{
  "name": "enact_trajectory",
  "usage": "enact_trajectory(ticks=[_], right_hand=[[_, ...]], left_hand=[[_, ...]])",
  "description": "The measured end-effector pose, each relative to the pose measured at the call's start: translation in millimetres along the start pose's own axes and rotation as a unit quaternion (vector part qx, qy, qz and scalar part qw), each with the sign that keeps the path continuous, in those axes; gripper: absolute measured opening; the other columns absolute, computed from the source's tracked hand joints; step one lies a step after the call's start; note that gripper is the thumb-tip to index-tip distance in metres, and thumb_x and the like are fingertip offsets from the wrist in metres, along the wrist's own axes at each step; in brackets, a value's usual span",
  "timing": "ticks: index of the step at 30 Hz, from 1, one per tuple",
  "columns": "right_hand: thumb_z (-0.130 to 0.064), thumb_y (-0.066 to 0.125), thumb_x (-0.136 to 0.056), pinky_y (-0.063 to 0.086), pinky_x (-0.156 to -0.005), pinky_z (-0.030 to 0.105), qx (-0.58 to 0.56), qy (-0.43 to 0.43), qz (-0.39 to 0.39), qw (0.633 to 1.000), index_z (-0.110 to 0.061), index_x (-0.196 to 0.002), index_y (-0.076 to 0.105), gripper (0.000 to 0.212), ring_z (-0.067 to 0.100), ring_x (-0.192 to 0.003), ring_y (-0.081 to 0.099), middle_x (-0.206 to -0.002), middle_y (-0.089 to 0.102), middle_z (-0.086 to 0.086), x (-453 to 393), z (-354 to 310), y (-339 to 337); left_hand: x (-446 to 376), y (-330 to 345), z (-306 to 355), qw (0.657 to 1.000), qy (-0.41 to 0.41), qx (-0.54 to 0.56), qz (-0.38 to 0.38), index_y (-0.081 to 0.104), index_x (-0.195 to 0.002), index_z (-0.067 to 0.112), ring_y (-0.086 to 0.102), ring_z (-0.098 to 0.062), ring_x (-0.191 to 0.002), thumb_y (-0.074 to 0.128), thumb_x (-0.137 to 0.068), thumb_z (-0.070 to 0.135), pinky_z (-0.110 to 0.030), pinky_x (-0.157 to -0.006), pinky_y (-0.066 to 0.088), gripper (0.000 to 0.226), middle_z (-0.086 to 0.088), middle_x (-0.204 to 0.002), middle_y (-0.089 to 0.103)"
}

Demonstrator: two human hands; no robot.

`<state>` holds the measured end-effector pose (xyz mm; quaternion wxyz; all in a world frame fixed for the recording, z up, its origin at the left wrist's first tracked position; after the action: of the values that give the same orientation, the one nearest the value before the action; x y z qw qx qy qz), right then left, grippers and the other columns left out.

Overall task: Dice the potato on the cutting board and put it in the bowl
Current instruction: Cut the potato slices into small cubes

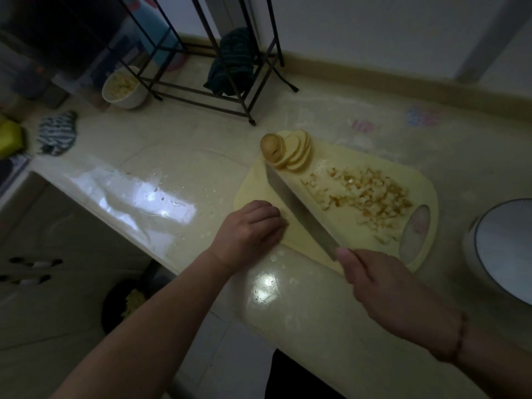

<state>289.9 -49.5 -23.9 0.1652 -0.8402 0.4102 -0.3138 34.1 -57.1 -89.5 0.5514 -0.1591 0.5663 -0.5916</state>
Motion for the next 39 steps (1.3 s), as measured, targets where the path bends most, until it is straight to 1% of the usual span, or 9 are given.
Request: enact_trajectory(ticks=[3, 6, 14, 19, 26, 29, 32, 36, 39], right_hand=[[-0.061, 0.026, -0.087, 0.028, -0.049, 0.023, -0.039, 0.044, 0.000, 0.998, -0.013, -0.064, 0.047, 0.057, 0.005, -0.041, 0.044, -0.046, 0.046, -0.007, 8.6, 15.8, -18.8], [-0.059, 0.029, -0.089, 0.025, -0.045, 0.018, -0.049, 0.052, -0.006, 0.997, -0.013, -0.066, 0.046, 0.054, 0.005, -0.039, 0.039, -0.045, 0.040, -0.007, 13.8, 16.8, -21.2], [-0.064, 0.028, -0.083, 0.027, -0.047, 0.020, -0.063, 0.035, -0.031, 0.997, -0.006, -0.069, 0.047, 0.063, 0.006, -0.040, 0.039, -0.047, 0.041, -0.006, 11.4, -4.8, -9.8], [-0.064, 0.027, -0.082, 0.030, -0.050, 0.021, -0.046, 0.001, -0.040, 0.998, -0.010, -0.065, 0.047, 0.060, 0.007, -0.044, 0.045, -0.050, 0.048, -0.003, 15.7, -13.5, -5.5], [-0.063, 0.025, -0.083, 0.037, -0.057, 0.021, -0.015, -0.037, -0.033, 0.999, -0.011, -0.065, 0.051, 0.061, 0.008, -0.056, 0.052, -0.058, 0.056, -0.012, 15.3, -15.3, 4.6], [-0.065, 0.024, -0.082, 0.039, -0.060, 0.022, -0.009, -0.040, -0.025, 0.999, -0.013, -0.064, 0.051, 0.062, 0.008, -0.062, 0.054, -0.065, 0.059, -0.014, 14.4, -13.2, 7.0], [-0.065, 0.023, -0.082, 0.039, -0.061, 0.020, -0.003, -0.045, -0.020, 0.999, -0.016, -0.062, 0.049, 0.058, 0.006, -0.063, 0.053, -0.065, 0.058, -0.018, 15.0, -11.8, 9.0], [-0.065, 0.023, -0.082, 0.039, -0.062, 0.018, 0.017, -0.050, -0.007, 0.999, -0.020, -0.061, 0.047, 0.055, 0.005, -0.063, 0.053, -0.056, 0.054, -0.006, 16.6, -9.1, 13.4], [-0.066, 0.019, -0.081, 0.037, -0.061, 0.022, 0.021, -0.046, -0.006, 0.999, -0.021, -0.064, 0.048, 0.057, 0.006, -0.061, 0.051, -0.056, 0.053, -0.006, 15.3, -8.8, 17.6]], left_hand=[[-1.0, 1.6, 1.5, 1.000, -0.004, 0.012, 0.014, 0.075, -0.085, 0.001, 0.068, -0.030, -0.086, 0.076, -0.089, 0.008, -0.035, -0.077, 0.056, 0.008, -0.012, -0.090, 0.071], [-2.9, 2.4, 1.2, 1.000, -0.006, 0.021, 0.016, 0.075, -0.085, -0.001, 0.068, -0.030, -0.085, 0.077, -0.088, 0.007, -0.035, -0.079, 0.056, 0.008, -0.013, -0.089, 0.070], [-5.3, 1.7, 3.4, 0.999, -0.020, 0.032, 0.012, 0.075, -0.089, -0.002, 0.067, -0.032, -0.086, 0.073, -0.091, 0.010, -0.039, -0.075, 0.055, 0.012, -0.014, -0.092, 0.069], [7.0, -10.0, 2.1, 0.997, -0.055, 0.031, 0.038, 0.074, -0.088, -0.004, 0.065, -0.033, -0.089, 0.070, -0.092, 0.009, -0.039, -0.076, 0.053, 0.014, -0.017, -0.095, 0.068], [6.1, -12.0, 3.4, 0.999, -0.031, 0.024, 0.017, 0.075, -0.086, -0.002, 0.066, -0.032, -0.080, 0.073, -0.088, 0.007, -0.039, -0.069, 0.054, 0.010, -0.016, -0.090, 0.070], [3.3, -9.1, 3.6, 0.999, -0.030, 0.020, 0.015, 0.076, -0.089, 0.000, 0.067, -0.031, -0.080, 0.070, -0.090, 0.010, -0.037, -0.069, 0.055, 0.011, -0.013, -0.092, 0.071], [2.3, -9.0, 2.2, 0.999, -0.023, 0.018, 0.012, 0.077, -0.089, 0.001, 0.066, -0.029, -0.079, 0.069, -0.091, 0.010, -0.032, -0.069, 0.055, 0.012, -0.012, -0.090, 0.071], [0.2, -9.4, 2.4, 1.000, -0.011, 0.016, 0.010, 0.077, -0.087, 0.001, 0.063, -0.027, -0.079, 0.069, -0.090, 0.010, -0.030, -0.070, 0.051, 0.013, -0.012, -0.087, 0.070], [3.3, -7.2, 0.8, 0.999, -0.025, 0.020, 0.007, 0.077, -0.090, 0.001, 0.065, -0.028, -0.079, 0.069, -0.090, 0.010, -0.031, -0.070, 0.052, 0.012, -0.012, -0.089, 0.071]])
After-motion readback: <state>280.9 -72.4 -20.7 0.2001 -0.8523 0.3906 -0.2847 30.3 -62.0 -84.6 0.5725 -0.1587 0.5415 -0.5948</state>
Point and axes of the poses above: each hand's wrist, its own x-axis away from the middle knuckle, its own y-axis out of the palm, z = x × y, the point moved 1 cm from there along -x, towards the middle knuckle
